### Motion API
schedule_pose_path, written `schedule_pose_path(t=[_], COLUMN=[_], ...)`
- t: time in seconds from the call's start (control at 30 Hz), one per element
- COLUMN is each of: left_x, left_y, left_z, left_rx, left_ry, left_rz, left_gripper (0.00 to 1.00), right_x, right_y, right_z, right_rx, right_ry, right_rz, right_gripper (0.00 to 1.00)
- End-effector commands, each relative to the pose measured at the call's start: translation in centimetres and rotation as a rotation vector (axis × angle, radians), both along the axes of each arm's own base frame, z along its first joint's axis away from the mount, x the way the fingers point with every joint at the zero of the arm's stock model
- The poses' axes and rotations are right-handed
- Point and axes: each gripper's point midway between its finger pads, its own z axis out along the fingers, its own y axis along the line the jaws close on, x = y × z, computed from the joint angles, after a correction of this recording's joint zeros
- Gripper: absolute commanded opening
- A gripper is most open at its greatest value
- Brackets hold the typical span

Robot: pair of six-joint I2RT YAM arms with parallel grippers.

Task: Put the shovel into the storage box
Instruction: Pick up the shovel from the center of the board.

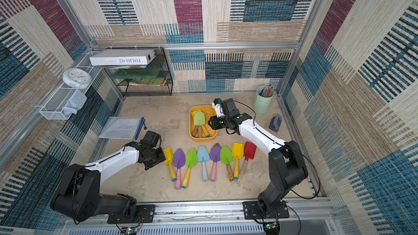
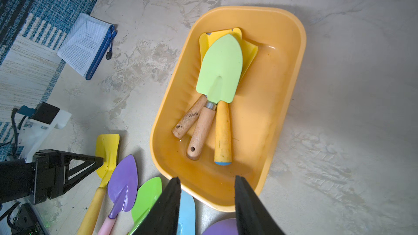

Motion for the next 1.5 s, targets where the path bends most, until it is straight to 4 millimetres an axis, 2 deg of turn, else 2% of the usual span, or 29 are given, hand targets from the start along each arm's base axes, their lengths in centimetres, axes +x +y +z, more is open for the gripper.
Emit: schedule_pose_path(t=[0.0,0.43,0.73,0.8,1.0,1.2,1.47], left_x=[0.8,1.0,0.7,0.7,0.4,0.2,0.4], left_y=[-0.5,-0.6,-0.3,-0.2,0.4,1.1,2.0], left_z=[-0.1,-0.9,-1.1,-1.1,-1.0,0.0,4.0], left_rx=[-0.034,-0.045,-0.032,-0.024,0.003,0.036,0.069], left_ry=[-0.032,-0.038,-0.024,-0.022,-0.022,-0.039,-0.123], left_rz=[0.008,0.023,0.027,0.029,0.036,0.039,0.034], left_gripper=[0.43,0.27,0.07,0.0,0.0,0.0,0.0], right_x=[0.2,0.0,-0.1,-0.1,-0.3,-0.5,-0.7], right_y=[0.2,0.4,0.7,0.7,0.7,0.8,1.3], right_z=[0.7,0.0,-0.3,-0.4,-0.4,-0.4,-0.2], right_rx=[0.016,0.025,0.039,0.039,0.046,0.054,0.074], right_ry=[-0.024,-0.009,0.001,0.004,0.004,0.005,0.003], right_rz=[-0.006,-0.004,0.003,0.001,0.003,0.005,0.018], right_gripper=[0.43,0.41,0.4,0.4,0.4,0.4,0.39])
